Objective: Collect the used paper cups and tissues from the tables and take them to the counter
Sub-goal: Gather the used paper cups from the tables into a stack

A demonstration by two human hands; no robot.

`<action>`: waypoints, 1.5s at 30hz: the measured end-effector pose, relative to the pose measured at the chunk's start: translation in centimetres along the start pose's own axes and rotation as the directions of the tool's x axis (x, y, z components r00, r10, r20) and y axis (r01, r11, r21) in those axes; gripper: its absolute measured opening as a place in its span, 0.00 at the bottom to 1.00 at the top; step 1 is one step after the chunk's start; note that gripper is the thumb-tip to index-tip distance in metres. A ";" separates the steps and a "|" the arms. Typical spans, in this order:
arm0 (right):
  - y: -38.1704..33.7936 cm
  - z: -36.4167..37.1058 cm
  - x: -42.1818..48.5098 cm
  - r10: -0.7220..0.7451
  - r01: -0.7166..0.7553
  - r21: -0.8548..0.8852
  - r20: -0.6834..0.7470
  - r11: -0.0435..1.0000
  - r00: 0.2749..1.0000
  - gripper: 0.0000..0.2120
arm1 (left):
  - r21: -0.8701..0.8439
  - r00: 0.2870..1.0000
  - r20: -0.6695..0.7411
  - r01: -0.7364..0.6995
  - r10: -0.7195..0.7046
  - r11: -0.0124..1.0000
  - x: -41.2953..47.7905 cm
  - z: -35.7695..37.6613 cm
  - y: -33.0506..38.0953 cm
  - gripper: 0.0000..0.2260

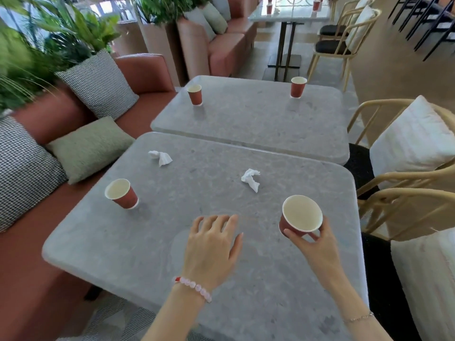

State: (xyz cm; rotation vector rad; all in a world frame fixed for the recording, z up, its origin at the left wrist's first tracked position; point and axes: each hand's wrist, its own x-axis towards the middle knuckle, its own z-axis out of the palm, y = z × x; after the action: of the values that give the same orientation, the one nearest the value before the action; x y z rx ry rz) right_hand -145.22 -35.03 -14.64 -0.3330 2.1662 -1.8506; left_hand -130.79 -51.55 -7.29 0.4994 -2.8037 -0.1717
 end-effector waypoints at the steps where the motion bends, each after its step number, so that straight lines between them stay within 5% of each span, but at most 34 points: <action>1: -0.2 0.5 -0.2 -0.006 0.006 0.012 0.029 1.000 1.000 0.30 | 0.012 1.000 -0.014 0.028 -0.028 1.000 -0.5 -0.5 -0.5 0.15; 12: -3.2 7.8 -2.8 -0.052 0.039 0.047 0.301 0.998 0.952 0.27 | 0.092 0.949 -0.106 0.306 -0.296 0.948 -5.6 -4.5 -5.6 0.14; 24: -4.8 16.8 -3.4 -0.036 0.047 -0.020 0.373 0.999 0.927 0.28 | 0.052 0.919 -0.227 0.342 -0.322 0.938 -5.3 -3.8 -15.1 0.13; 40: -4.2 31.0 -1.8 0.083 -0.050 -0.105 0.337 0.993 0.938 0.29 | -0.112 0.900 0.054 0.436 -0.433 0.893 -4.0 0.2 -29.7 0.16; 45: -4.1 32.8 -1.0 0.130 -0.085 -0.145 0.331 0.986 0.935 0.28 | -0.391 0.789 0.165 0.603 -0.592 0.695 -2.9 3.3 -32.1 0.14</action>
State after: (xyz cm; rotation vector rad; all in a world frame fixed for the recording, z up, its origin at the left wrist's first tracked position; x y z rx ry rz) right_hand -132.78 -65.63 -15.30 -0.5093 2.0229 -1.4718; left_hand -118.93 -80.30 -16.45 1.2819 -2.3951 -0.9102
